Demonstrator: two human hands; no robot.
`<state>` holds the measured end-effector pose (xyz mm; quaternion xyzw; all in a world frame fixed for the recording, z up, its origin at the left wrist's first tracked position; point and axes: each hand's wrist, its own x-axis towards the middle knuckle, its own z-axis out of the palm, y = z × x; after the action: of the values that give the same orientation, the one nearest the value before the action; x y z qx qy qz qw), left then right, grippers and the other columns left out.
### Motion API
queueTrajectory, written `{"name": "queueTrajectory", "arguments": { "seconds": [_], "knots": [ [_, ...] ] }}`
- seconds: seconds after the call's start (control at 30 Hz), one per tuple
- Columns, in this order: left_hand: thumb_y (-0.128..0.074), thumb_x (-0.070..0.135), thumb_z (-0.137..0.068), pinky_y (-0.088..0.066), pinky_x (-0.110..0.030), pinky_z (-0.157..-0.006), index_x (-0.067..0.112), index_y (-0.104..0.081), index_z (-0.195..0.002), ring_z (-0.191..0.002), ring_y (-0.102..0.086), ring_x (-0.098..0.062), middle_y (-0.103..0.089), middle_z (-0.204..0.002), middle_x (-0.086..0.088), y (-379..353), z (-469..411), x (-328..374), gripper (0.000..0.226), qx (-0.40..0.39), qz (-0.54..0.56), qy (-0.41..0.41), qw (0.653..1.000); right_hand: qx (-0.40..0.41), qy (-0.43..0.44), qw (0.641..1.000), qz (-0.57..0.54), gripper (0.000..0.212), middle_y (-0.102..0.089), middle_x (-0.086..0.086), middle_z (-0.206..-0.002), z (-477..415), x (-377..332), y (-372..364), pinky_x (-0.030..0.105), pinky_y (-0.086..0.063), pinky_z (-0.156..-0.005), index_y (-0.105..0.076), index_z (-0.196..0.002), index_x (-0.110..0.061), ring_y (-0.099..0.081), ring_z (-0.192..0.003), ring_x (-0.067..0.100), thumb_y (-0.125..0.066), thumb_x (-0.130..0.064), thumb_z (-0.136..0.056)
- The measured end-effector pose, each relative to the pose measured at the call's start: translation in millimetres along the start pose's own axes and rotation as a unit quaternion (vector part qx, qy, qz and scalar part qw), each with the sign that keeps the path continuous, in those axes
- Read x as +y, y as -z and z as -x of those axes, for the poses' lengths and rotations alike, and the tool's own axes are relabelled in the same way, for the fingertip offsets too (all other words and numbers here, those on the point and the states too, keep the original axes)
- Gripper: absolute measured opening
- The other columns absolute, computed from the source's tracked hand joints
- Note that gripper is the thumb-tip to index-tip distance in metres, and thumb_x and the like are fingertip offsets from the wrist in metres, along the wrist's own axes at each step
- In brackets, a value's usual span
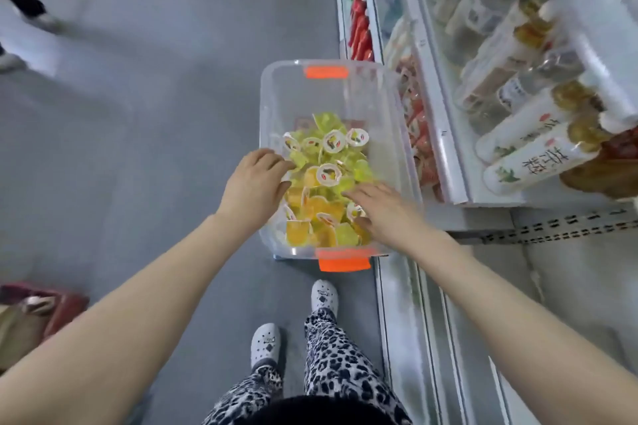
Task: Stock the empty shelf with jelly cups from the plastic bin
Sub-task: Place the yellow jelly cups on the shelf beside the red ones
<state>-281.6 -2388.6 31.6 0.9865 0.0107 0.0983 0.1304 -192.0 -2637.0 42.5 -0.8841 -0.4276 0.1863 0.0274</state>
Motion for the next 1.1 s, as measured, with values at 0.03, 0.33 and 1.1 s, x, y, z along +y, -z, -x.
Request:
{"name": "queueTrajectory", "arguments": {
  "seconds": [0.03,0.33,1.1],
  "knots": [
    [-0.071,0.015,-0.083,-0.047,-0.043,-0.098,0.010,-0.070,-0.108,-0.110,-0.058,-0.034,-0.069,-0.100,-0.006,-7,2,-4,0.026,0.002,0.006,0.010,1.000,-0.031,0.020,0.999,0.003,0.057,-0.052,0.003,-0.138,-13,2,-6,0.041,-0.038,-0.104,-0.047,-0.141,-0.019,-0.046,-0.125,0.028,-0.065,-0.015,-0.086],
    [-0.048,0.025,-0.090,-0.043,-0.040,-0.103,0.012,-0.072,-0.106,-0.119,-0.055,-0.029,-0.069,-0.104,-0.003,-8,3,-2,0.032,-0.010,0.011,0.040,0.999,-0.158,0.120,0.977,0.081,0.061,-0.050,-0.005,-0.141,-82,0,-35,0.038,-0.042,-0.102,-0.046,-0.140,-0.026,-0.043,-0.126,0.022,-0.053,0.004,-0.088],
    [-0.062,0.014,-0.091,-0.046,-0.036,-0.094,0.018,-0.041,-0.140,-0.125,-0.044,-0.027,-0.048,-0.135,-0.005,-67,-63,37,0.053,-0.426,-0.170,0.045,0.887,0.173,-0.092,0.951,-0.240,0.067,-0.064,0.000,-0.119,-74,47,33,0.027,-0.043,-0.075,-0.038,-0.134,-0.020,-0.063,-0.093,0.018,-0.075,-0.037,-0.081]
  ]
}}
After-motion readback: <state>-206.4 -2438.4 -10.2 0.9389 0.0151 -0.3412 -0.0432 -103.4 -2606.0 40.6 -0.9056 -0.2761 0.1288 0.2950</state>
